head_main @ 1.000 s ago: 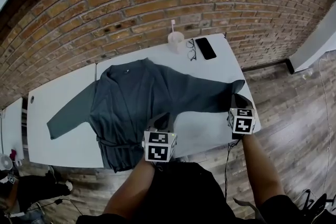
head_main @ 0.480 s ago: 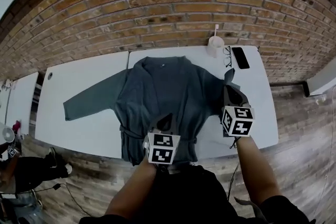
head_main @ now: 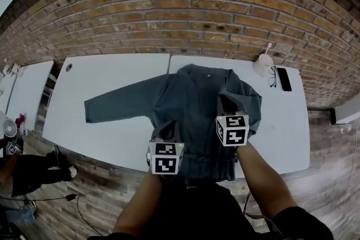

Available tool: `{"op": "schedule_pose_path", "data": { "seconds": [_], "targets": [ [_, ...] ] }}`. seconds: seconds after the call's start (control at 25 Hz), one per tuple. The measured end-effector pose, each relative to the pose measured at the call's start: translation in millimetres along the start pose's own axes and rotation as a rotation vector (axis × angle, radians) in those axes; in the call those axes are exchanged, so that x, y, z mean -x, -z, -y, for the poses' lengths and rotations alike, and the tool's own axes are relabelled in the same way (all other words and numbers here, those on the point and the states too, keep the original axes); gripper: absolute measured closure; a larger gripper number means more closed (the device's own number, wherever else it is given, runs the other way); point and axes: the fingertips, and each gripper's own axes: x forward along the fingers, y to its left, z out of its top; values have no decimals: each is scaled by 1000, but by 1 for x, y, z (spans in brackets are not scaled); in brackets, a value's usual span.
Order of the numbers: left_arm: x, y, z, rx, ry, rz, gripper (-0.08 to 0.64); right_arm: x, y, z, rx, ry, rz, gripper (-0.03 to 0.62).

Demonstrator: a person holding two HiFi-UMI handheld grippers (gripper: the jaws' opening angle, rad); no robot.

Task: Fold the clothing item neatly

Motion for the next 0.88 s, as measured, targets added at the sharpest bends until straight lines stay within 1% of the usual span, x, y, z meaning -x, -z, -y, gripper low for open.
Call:
{"op": "schedule_pose_path", "data": {
  "seconds": [0.12, 0.24, 0.36, 0.56, 0.64, 0.68, 0.76, 0.8, 0.88],
  "targets": [
    [4, 7, -33, 22, -25, -9, 572, -30, 6, -41, 46, -40, -39, 571],
    [6, 17, -59, 18, -32, -28, 572, -59, 25, -71, 94, -53, -111, 571],
    [5, 21, -85, 14, -37, -34, 572, -81, 48, -92, 130, -58, -203, 571],
    [-1, 21, -115, 14, -27, -41, 572, -99, 91, -123, 204, -122, -361, 571],
    [-5, 22, -121, 13, -18, -42, 572, -99, 103, -134, 227, -160, -403, 569],
    [-6, 22, -124, 15, -15, -43, 572, -99, 106, -141, 222, -191, -409, 564],
    [-8, 23, -130, 21, -13, -46, 572, -98, 105, -155, 186, -256, -399, 480],
    [-9, 24, -132, 24, -12, -48, 572, -97, 102, -163, 168, -288, -382, 469],
    [-11, 25, -135, 30, -7, -49, 572, -92, 92, -181, 153, -370, -331, 469]
  ]
}}
